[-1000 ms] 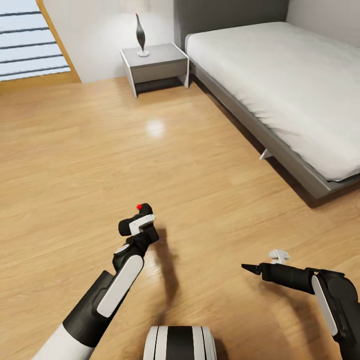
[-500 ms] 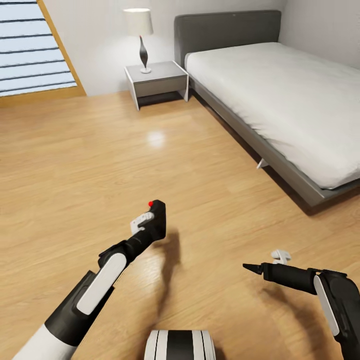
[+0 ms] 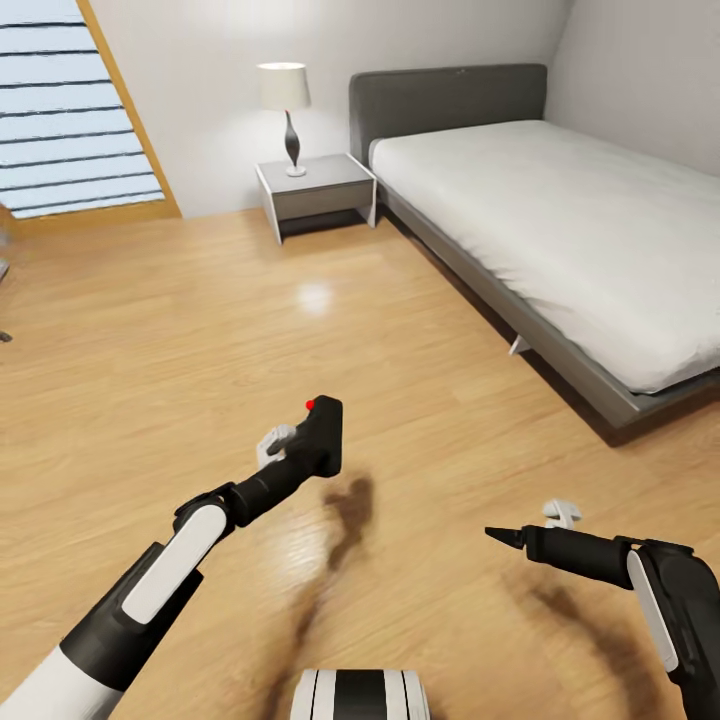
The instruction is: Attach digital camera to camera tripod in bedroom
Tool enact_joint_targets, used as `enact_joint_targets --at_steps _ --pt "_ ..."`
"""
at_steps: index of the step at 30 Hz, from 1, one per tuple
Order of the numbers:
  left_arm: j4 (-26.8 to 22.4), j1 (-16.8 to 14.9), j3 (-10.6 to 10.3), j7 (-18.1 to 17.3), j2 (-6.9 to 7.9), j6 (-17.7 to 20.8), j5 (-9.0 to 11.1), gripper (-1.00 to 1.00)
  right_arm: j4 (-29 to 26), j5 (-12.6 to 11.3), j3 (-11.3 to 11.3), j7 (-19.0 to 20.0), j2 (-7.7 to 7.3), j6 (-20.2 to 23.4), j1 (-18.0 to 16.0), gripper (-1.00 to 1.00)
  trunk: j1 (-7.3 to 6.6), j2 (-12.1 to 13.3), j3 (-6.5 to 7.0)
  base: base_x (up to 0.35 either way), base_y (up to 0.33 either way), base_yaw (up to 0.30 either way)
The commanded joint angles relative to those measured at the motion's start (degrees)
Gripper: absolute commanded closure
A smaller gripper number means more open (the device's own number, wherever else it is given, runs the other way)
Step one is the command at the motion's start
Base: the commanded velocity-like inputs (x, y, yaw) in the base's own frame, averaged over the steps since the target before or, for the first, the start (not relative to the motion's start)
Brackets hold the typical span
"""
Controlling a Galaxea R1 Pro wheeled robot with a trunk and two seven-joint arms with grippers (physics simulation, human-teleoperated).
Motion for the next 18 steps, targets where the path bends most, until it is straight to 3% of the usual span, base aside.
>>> enact_joint_targets --at_steps 1,18 --pt "0.0 0.0 -0.1 0.3 0.08 0.0 0.7 1.00 0.0 -0.3 0.0 0.0 0.00 0.4 0.0 -1.00 -0.03 0.0 0.19 0.000 0.000 0.000" --pt "0.2 0.0 -0.1 1.3 0.15 -0.5 0.8 1.00 0.0 -0.2 0.1 0.0 0.00 0.4 0.0 -1.00 -0.47 0.2 3.95 0.000 0.000 0.000"
